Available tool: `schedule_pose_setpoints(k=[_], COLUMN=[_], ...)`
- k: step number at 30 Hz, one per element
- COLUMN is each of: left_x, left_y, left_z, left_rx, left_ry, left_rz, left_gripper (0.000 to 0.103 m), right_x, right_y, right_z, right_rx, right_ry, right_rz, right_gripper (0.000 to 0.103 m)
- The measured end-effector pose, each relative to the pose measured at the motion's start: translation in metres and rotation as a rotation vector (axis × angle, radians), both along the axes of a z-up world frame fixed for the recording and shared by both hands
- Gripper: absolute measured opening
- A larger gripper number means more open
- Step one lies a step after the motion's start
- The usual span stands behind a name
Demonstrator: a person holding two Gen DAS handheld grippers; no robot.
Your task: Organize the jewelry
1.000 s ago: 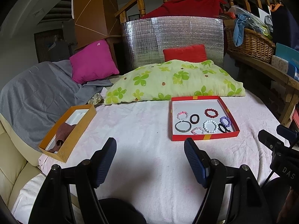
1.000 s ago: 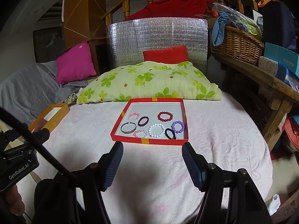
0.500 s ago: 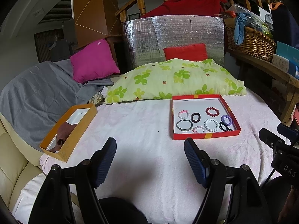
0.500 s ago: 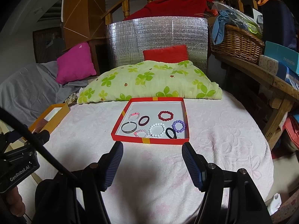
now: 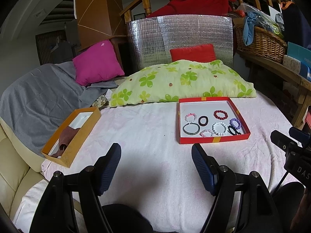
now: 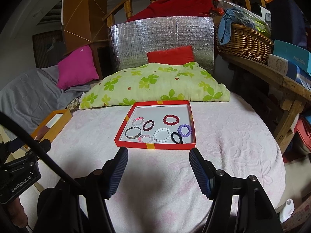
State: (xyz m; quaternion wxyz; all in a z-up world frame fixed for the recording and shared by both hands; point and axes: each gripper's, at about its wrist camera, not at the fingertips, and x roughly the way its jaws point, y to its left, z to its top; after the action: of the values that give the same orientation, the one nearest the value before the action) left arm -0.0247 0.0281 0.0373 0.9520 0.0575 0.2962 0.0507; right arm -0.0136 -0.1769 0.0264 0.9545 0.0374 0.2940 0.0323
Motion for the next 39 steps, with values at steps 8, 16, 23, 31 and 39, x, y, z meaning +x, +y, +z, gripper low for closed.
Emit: schedule_pose_setpoints(k=[8, 16, 23, 31, 39], left_x=[0.0, -0.004, -0.005, -0.002, 0.011], left_y=[0.005, 0.012, 0.017, 0.021, 0.022], left_z=[0.001, 0.006, 0.009, 0.01, 0.009], left_rx=[-0.009, -0.021, -0.029, -0.035, -0.032], left_ry=[-0.007, -0.022, -0.03, -0.027, -0.017], left_rz=[0.002, 0.007, 0.016, 0.023, 0.034], left_gripper=[0.076, 0.076, 0.076, 0.076, 0.076], right_x=[0.001, 0.0, 0.001, 0.01, 0.03], right_y=[0.007, 0.014, 0.015, 0.017, 0.016], right_z=[0.006, 0.014, 0.019, 0.019, 0.015], right_rx=[-0.016, -0.032, -0.033, -0.045, -0.041], right_ry=[-0.006, -0.016, -0.019, -0.012, 0.0], right_rz=[0.003, 0.003, 0.004, 0.009, 0.006], right_gripper=[0.069, 0.069, 0.069, 0.069, 0.069])
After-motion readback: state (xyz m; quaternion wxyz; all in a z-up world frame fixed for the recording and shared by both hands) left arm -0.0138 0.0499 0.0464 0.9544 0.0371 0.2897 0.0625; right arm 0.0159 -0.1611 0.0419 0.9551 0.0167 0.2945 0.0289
